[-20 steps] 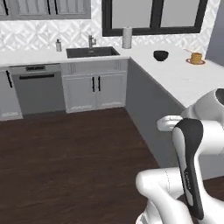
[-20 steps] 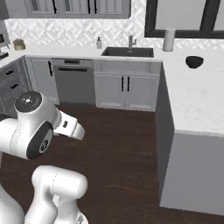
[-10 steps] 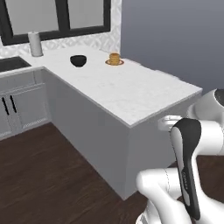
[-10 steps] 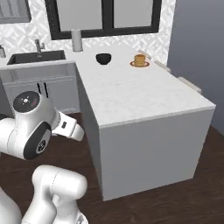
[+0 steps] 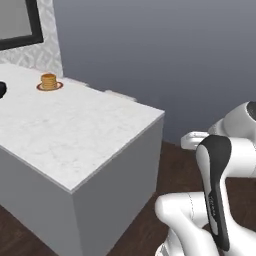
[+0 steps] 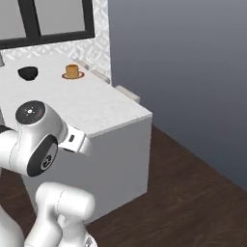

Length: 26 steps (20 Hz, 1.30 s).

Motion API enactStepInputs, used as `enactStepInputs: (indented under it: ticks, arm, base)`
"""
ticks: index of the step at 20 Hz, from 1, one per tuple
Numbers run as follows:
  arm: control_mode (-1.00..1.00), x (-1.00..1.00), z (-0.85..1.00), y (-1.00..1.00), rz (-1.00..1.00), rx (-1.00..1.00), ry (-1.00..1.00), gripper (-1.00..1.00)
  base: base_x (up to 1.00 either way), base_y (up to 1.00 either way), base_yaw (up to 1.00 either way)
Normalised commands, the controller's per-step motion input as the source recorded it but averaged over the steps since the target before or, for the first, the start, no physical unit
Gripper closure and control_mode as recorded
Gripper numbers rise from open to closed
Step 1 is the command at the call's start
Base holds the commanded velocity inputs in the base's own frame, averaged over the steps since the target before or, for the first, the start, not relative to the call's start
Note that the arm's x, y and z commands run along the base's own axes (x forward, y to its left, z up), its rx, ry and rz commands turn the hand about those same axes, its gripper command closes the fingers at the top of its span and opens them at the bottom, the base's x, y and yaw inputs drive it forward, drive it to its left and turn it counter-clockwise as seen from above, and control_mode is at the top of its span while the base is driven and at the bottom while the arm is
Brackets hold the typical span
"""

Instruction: Take the strawberry from the fridge and place it on top of the pancake, located on the dining counter.

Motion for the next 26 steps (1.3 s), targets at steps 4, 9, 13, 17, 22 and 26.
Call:
enactStepInputs:
  ticks: [4, 9, 13, 17, 22, 26]
  arm:
    - [1.00, 0.00, 0.00, 0.00, 0.00, 0.00, 0.00, 1.00]
    - [1.00, 0.00, 0.00, 0.00, 0.00, 0.00, 0.00, 1.00]
    - [1.00, 0.00, 0.00, 0.00, 0.00, 0.00, 0.00, 1.00]
    - [1.00, 0.00, 0.00, 0.00, 0.00, 0.00, 0.00, 1.00]
    - [1.00, 0.00, 0.00, 0.00, 0.00, 0.00, 0.00, 1.00]
    - [1.00, 0.00, 0.00, 0.00, 0.00, 0.00, 0.00, 1.00]
  base:
    - [0.90, -0.99, -0.43]
    - [0.99, -0.89, -0.35]
    - [1.00, -0.67, -0.16]
    - [1.00, -0.43, -0.01]
    - [1.00, -0.18, 0.04]
    - [1.00, -0.03, 0.17]
